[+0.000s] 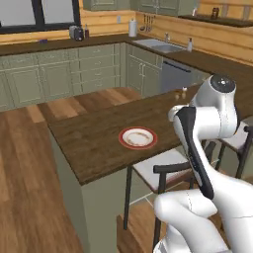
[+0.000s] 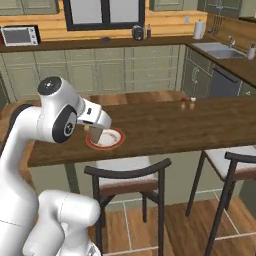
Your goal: Start the toaster. Once the lever pops up, take the bread to the plate on the dining counter.
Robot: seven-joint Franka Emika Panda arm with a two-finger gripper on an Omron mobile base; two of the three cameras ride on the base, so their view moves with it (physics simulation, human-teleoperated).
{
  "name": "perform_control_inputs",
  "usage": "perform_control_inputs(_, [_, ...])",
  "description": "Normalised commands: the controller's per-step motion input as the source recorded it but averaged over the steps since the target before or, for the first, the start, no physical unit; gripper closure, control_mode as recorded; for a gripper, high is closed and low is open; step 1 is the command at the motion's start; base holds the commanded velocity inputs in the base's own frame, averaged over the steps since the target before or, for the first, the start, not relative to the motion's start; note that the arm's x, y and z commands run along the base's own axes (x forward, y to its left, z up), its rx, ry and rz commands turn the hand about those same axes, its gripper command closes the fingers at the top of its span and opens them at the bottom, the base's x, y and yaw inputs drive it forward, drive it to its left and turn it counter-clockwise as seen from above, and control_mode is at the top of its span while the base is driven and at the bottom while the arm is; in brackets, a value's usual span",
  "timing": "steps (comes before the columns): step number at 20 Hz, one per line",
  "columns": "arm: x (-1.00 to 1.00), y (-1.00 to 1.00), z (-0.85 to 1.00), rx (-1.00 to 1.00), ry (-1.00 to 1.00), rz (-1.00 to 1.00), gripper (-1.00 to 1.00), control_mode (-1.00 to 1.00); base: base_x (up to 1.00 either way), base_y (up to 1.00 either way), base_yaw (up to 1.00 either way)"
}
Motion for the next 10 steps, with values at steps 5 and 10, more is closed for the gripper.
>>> perform_control_inputs(5, [0.0, 0.0, 0.0, 0.0, 0.0, 0.0, 1.0, 1.0, 0.0, -0.83, 0.55])
perform_control_inputs(10, [0.0, 0.0, 0.0, 0.0, 0.0, 0.0, 1.0, 1.0, 0.13, -0.19, 0.16])
